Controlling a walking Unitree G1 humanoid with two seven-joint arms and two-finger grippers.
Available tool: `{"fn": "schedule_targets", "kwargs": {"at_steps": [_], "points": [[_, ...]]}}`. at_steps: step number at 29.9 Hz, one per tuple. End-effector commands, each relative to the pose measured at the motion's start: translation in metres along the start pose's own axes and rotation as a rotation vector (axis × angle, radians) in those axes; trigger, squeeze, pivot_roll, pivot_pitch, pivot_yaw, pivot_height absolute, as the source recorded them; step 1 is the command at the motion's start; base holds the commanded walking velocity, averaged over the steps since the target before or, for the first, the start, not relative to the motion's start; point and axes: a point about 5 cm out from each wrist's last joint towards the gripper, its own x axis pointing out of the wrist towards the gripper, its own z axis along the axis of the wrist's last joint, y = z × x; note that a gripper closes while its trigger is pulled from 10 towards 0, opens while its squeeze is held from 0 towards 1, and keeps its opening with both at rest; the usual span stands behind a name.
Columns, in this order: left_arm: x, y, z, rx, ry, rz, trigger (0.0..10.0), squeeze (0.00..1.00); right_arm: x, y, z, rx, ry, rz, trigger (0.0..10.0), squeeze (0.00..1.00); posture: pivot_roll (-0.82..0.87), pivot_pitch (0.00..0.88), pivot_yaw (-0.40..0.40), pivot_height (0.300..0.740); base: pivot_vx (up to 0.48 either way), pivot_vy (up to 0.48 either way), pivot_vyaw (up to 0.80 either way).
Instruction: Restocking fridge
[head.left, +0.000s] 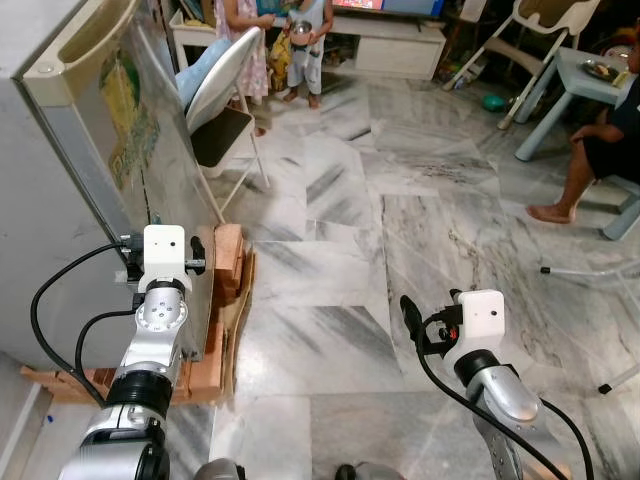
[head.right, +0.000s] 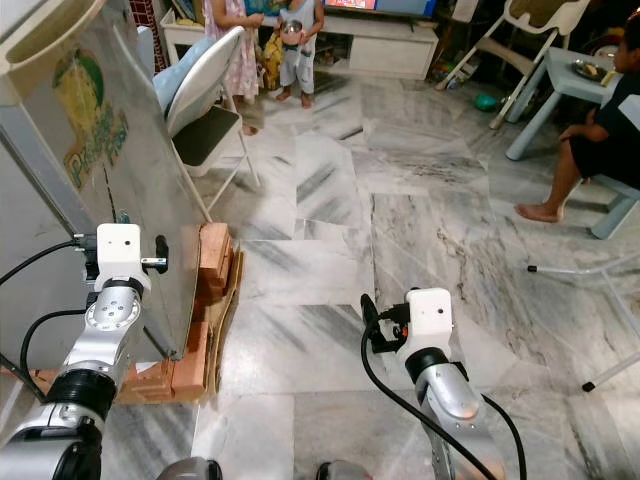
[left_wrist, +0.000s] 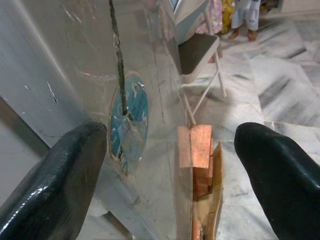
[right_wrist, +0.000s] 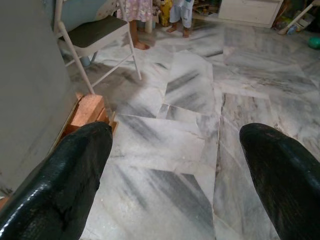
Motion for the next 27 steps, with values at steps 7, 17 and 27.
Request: {"fn": "schedule_targets", "kwargs": {"at_steps": [7,17,27], "points": [[-0.022,0.005,-0.007,-0.020,-0.063,-0.065,10.0,0.00,-0.005,-0.004,0.005,0.000,-0.012,-0.024,10.0,0.00,-0.06,0.107,-0.073,0.740,0.000,0.000,0.00],[-0.095,-0.001,-0.001,-0.066,-0.217,-0.240,10.0,0.00,-0.001,-0.012,0.024,-0.003,-0.117,-0.115,10.0,0.00,0.00,0.096,-0.067,0.740,0.000,0.000,0.00],[-0.109,-0.001,-0.012,-0.053,-0.166,-0.259,10.0,0.00,-0.004,-0.015,0.013,0.003,-0.085,-0.149,10.0,0.00,0.02,0.074,-0.055,0.740,0.000,0.286,0.00]]}}
